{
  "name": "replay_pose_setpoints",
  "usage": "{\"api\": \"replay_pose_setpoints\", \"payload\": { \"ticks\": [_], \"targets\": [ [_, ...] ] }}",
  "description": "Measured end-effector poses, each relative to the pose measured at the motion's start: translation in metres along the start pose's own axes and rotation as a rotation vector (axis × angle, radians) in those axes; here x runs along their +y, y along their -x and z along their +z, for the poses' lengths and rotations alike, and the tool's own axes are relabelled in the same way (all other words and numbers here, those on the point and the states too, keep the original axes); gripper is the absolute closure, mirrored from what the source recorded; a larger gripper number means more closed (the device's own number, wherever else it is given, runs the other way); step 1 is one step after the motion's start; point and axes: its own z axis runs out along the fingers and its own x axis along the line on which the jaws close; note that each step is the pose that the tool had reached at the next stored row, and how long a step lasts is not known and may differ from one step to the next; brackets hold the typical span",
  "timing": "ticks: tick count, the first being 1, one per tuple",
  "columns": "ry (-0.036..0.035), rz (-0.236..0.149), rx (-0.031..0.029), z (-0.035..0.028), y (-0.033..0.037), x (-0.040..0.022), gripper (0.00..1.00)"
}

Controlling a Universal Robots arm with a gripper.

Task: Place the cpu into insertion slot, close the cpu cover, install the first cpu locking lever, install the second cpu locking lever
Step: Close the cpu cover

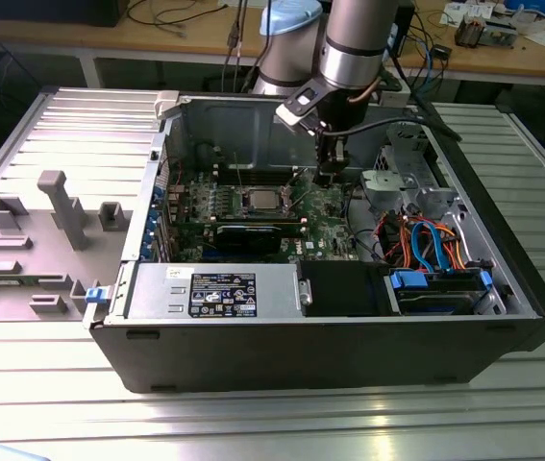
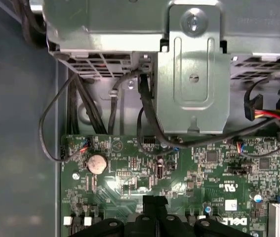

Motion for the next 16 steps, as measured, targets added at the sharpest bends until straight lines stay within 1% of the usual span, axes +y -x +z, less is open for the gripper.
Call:
{"api": "replay_pose_setpoints", "payload": {
  "ticks": [1, 3, 5, 7, 8, 10, 11, 12, 13, 14, 15, 16],
  "targets": [
    [0.0002, 0.000, -0.0001, 0.0001, 0.0000, -0.0035, 0.89],
    [0.0013, 0.000, 0.0000, 0.0001, 0.0002, -0.0079, 0.89],
    [0.0032, 0.000, 0.0004, 0.0003, 0.0001, -0.0158, 0.89],
    [0.0034, 0.000, 0.0023, 0.0008, 0.0000, -0.0235, 0.89],
    [0.0036, 0.000, 0.0061, 0.0012, -0.0001, -0.0272, 0.89],
    [0.0037, 0.000, 0.0154, 0.0018, -0.0002, -0.0316, 0.89],
    [0.0037, -0.001, 0.0201, 0.0022, -0.0003, -0.0356, 0.89],
    [0.0037, -0.001, 0.0230, 0.0025, -0.0003, -0.0393, 0.89],
    [0.0038, -0.001, 0.0258, 0.0031, -0.0005, -0.0445, 0.89],
    [0.0038, -0.001, 0.0273, 0.0036, -0.0005, -0.0478, 0.89],
    [0.0038, -0.001, 0.0300, 0.0047, -0.0006, -0.0546, 0.89],
    [0.0039, -0.001, 0.0317, 0.0062, -0.0007, -0.0597, 0.89]
  ]
}}
